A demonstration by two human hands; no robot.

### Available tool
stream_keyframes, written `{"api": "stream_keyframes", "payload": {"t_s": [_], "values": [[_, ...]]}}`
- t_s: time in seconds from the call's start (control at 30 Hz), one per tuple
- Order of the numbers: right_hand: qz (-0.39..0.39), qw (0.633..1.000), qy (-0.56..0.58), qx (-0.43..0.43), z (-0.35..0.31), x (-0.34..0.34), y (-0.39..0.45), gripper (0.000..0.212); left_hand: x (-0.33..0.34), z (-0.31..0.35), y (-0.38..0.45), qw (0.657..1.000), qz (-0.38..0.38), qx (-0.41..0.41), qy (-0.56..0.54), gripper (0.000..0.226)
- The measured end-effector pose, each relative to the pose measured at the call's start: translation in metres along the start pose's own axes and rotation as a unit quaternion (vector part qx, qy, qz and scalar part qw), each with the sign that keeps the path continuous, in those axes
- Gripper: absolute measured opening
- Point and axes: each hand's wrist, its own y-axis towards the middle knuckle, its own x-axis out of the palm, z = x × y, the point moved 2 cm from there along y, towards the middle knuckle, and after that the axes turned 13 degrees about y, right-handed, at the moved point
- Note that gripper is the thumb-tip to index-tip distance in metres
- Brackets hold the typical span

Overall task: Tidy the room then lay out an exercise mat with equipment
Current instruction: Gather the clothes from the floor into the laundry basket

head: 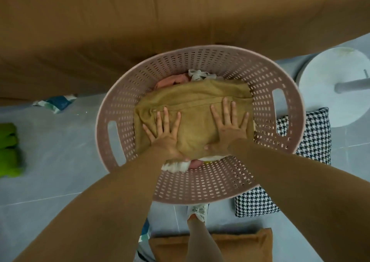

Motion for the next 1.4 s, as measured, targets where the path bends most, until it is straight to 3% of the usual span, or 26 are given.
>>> {"api": "stream_keyframes", "payload": {"t_s": [0.33,0.5,0.57,0.67,0.73,0.8,0.87,0.97,1.1,1.2,1.3,1.4], "values": [[0.063,0.998,-0.006,-0.009,0.006,0.031,0.03,0.132,0.035,-0.002,0.049,0.998,0.058,0.007,-0.014,0.148],[0.023,1.0,0.01,0.01,-0.005,0.011,0.009,0.123,0.016,-0.004,0.019,0.998,0.054,0.018,0.003,0.146],[-0.005,0.999,0.031,0.024,-0.011,-0.002,-0.008,0.109,0.006,-0.012,-0.003,0.999,0.029,0.035,-0.006,0.132],[-0.05,0.996,0.063,0.032,-0.022,-0.017,-0.047,0.091,-0.009,-0.022,-0.05,0.995,0.05,0.074,-0.051,0.086],[-0.051,0.989,0.134,0.034,-0.036,-0.021,-0.08,0.073,-0.014,-0.028,-0.094,0.98,0.075,0.079,-0.168,0.046],[-0.037,0.975,0.217,0.029,-0.053,-0.017,-0.111,0.059,-0.011,-0.032,-0.139,0.962,0.112,0.07,-0.24,0.029],[-0.019,0.948,0.318,0.015,-0.077,-0.011,-0.145,0.048,-0.001,-0.043,-0.177,0.932,0.15,0.07,-0.323,0.033],[0.017,0.907,0.422,0.006,-0.112,0.003,-0.184,0.034,0.018,-0.068,-0.218,0.854,0.176,0.009,-0.489,0.029],[0.022,0.88,0.475,-0.011,-0.182,0.03,-0.219,0.023,0.054,-0.127,-0.261,0.706,0.129,-0.089,-0.69,0.022],[0.012,0.875,0.483,-0.016,-0.242,0.057,-0.23,0.023,0.083,-0.182,-0.286,0.603,0.104,-0.112,-0.783,0.016],[0.02,0.887,0.462,-0.011,-0.302,0.087,-0.235,0.023,0.108,-0.243,-0.307,0.56,0.103,-0.12,-0.814,0.014],[-0.001,0.884,0.467,-0.008,-0.372,0.117,-0.247,0.023,0.13,-0.319,-0.334,0.553,0.108,-0.113,-0.818,0.016]]}}
